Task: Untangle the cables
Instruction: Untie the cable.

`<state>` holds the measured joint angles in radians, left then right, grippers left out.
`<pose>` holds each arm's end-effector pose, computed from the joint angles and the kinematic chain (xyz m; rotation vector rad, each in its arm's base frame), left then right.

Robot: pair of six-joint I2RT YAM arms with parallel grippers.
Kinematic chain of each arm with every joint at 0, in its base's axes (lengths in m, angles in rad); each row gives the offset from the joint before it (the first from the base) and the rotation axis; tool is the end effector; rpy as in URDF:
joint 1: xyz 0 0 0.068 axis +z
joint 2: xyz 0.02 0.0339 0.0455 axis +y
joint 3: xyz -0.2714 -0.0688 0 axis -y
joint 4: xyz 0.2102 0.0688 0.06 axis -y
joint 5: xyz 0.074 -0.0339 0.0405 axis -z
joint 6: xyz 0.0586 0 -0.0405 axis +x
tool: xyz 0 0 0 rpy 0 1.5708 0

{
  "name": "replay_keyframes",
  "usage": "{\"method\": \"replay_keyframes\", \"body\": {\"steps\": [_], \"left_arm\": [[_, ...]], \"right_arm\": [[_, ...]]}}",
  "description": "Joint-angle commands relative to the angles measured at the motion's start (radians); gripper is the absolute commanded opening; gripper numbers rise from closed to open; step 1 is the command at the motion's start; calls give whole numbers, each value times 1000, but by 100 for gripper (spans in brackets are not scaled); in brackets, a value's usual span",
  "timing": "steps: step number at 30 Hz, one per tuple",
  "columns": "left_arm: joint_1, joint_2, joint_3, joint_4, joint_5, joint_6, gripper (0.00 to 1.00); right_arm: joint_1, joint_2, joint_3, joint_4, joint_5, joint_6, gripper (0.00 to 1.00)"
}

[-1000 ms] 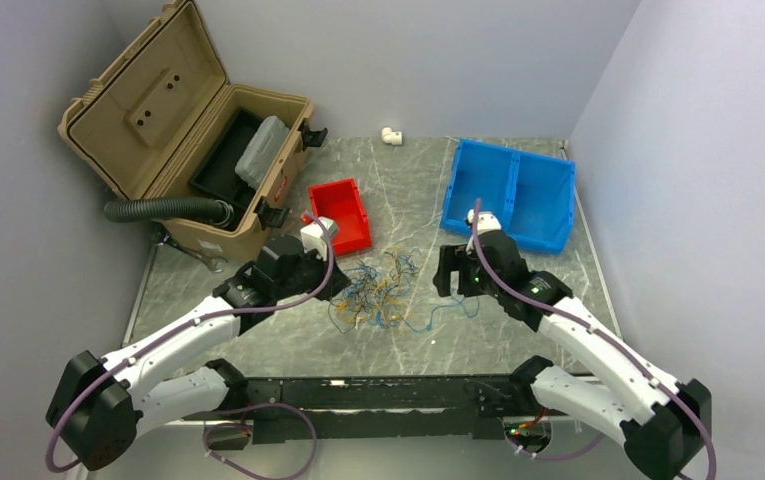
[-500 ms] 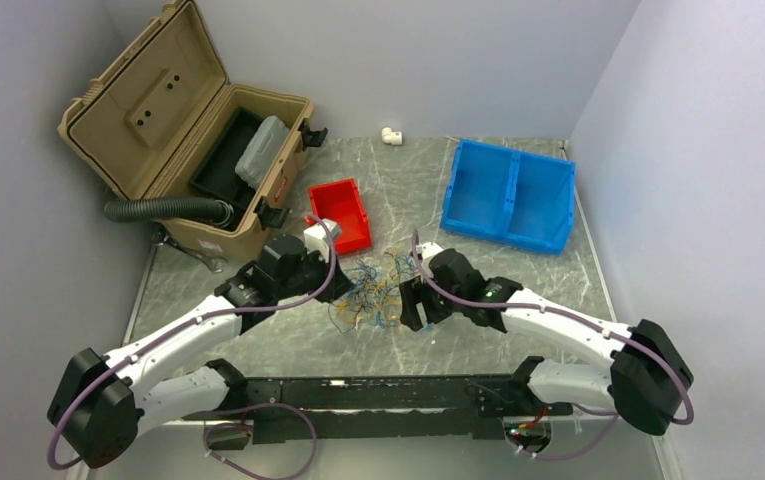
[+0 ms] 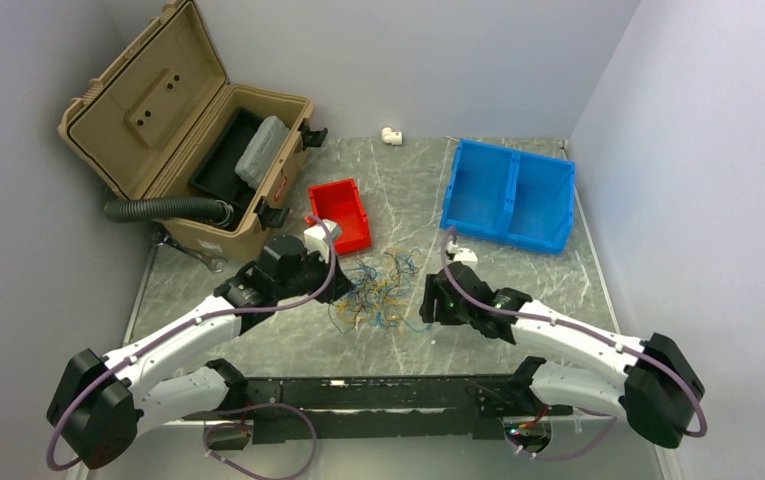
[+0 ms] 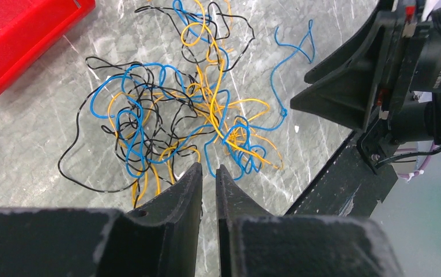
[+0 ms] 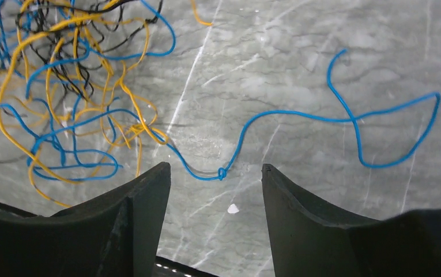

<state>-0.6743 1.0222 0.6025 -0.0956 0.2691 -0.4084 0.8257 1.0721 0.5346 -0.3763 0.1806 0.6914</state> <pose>0.1531 -0.1423 0.2499 0.4634 2.1563 -0.9155 0.1311 0.1265 0.1915 -0.0912 2.5120 0.4239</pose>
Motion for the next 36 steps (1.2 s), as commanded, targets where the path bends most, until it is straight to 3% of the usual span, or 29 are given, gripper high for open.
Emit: {"method": "replay_keyframes", "body": {"steps": [1, 5, 9, 19, 36], "left_arm": [[-6, -15, 18, 24, 23, -1, 19], [-7, -21, 11, 30, 24, -4, 19], [-7, -34, -7, 37, 23, -4, 20], [-8, -100, -56, 66, 40, -24, 22], [-14, -110, -78, 77, 51, -24, 22]], "right_arm": [[4, -68, -17, -64, 147, 376, 64], [33, -28, 61, -288, 263, 684, 64], [58, 83, 145, -446, 255, 836, 61], [85, 137, 126, -347, 186, 935, 57], [86, 276, 116, -221, 102, 943, 50]]}}
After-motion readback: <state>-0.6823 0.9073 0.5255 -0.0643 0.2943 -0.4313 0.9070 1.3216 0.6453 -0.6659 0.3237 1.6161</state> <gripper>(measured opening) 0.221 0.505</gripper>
